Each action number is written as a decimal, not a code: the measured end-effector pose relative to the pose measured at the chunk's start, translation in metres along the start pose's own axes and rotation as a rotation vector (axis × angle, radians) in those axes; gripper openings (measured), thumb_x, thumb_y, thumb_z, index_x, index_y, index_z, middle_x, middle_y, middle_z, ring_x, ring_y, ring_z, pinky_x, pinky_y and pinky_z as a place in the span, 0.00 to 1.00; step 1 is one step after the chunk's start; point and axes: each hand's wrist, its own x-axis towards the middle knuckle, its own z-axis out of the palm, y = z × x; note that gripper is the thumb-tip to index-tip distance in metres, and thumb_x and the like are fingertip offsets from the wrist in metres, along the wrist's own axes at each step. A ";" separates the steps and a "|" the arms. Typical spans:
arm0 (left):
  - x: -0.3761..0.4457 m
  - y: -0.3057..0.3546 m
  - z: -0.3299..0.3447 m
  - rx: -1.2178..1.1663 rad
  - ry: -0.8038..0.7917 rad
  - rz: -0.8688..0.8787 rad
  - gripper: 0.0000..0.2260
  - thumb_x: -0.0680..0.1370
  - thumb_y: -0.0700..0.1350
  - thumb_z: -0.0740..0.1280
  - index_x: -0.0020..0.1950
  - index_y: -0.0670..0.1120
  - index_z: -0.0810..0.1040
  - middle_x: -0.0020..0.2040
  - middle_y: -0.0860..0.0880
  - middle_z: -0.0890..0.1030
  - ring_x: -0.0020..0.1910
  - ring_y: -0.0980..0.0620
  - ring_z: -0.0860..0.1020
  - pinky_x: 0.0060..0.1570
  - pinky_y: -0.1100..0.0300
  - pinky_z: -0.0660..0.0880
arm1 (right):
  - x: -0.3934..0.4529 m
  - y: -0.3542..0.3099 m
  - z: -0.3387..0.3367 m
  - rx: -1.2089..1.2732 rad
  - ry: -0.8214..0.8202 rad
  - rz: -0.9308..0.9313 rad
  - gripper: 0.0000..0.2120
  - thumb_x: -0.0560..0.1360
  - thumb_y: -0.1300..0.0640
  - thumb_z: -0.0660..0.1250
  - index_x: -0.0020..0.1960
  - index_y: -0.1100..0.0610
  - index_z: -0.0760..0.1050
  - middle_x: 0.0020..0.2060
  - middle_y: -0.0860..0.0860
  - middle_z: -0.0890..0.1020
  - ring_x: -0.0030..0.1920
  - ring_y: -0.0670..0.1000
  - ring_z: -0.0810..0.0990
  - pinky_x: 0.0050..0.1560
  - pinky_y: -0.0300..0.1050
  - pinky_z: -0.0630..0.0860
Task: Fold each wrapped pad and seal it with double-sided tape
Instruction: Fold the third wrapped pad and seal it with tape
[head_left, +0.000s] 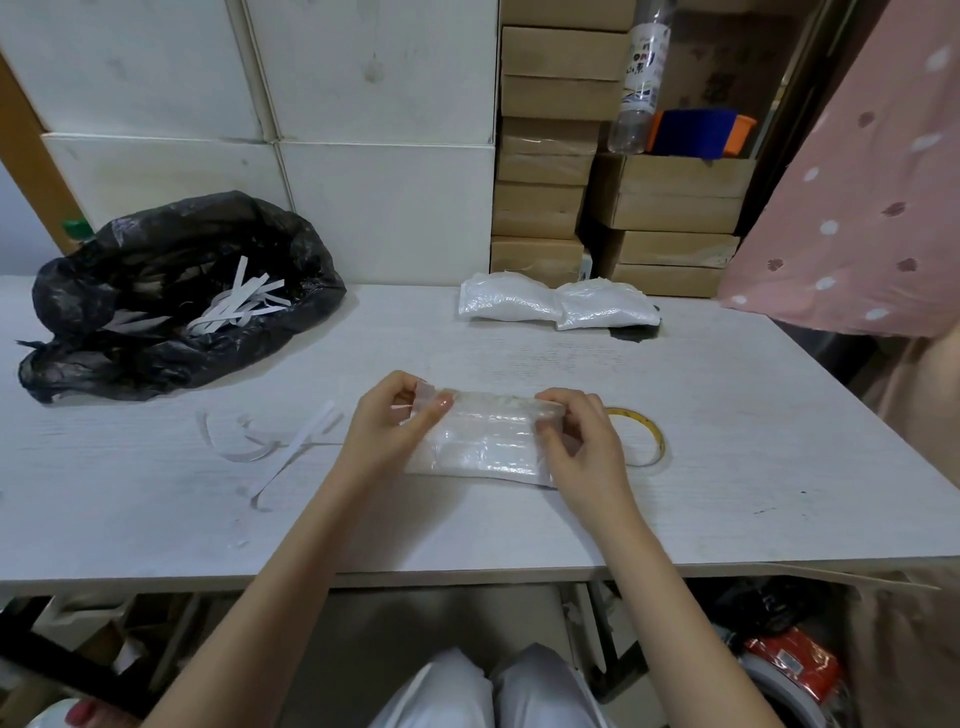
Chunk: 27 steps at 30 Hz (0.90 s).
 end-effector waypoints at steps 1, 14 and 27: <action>0.000 0.001 0.004 -0.015 0.022 0.007 0.10 0.75 0.44 0.70 0.37 0.49 0.70 0.41 0.50 0.77 0.45 0.58 0.78 0.41 0.72 0.71 | 0.001 0.000 0.001 0.018 -0.001 0.022 0.17 0.75 0.66 0.64 0.51 0.43 0.72 0.47 0.50 0.73 0.42 0.40 0.73 0.44 0.31 0.72; -0.011 0.008 -0.014 -0.244 -0.098 0.167 0.12 0.70 0.45 0.71 0.49 0.50 0.70 0.38 0.47 0.76 0.35 0.55 0.76 0.38 0.61 0.70 | 0.006 -0.014 0.007 0.074 -0.008 -0.053 0.39 0.74 0.66 0.67 0.65 0.29 0.55 0.43 0.47 0.73 0.44 0.39 0.73 0.53 0.25 0.69; -0.015 -0.010 -0.006 0.041 -0.141 -0.069 0.27 0.72 0.40 0.73 0.68 0.50 0.67 0.46 0.57 0.74 0.47 0.67 0.75 0.47 0.76 0.68 | 0.004 -0.013 -0.006 -0.009 -0.242 0.032 0.08 0.78 0.63 0.60 0.44 0.52 0.69 0.38 0.46 0.71 0.34 0.40 0.68 0.36 0.34 0.66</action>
